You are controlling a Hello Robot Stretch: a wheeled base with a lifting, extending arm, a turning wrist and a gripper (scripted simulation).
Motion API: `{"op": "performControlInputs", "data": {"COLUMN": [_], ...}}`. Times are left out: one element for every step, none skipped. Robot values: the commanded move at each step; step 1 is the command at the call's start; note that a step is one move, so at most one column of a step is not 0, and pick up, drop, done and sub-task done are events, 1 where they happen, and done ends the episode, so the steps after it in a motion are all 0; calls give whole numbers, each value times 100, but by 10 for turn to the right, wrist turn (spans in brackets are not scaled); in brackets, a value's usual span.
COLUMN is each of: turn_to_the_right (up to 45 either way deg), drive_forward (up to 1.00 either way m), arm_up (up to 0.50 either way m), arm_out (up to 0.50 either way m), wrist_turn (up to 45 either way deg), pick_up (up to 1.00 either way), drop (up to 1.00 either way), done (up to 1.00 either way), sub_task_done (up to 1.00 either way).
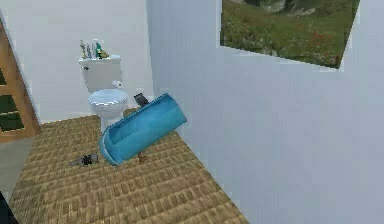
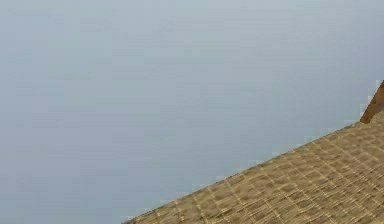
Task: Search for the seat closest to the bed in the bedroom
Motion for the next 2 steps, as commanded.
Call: {"op": "performControlInputs", "data": {"turn_to_the_right": [0, -240], "drive_forward": [30, 0], "arm_up": [0, 0], "arm_out": [0, 0], "wrist_turn": [0, 0], "pick_up": [0, 0], "drop": [0, 0], "done": [0, 0], "sub_task_done": [0, 0]}}
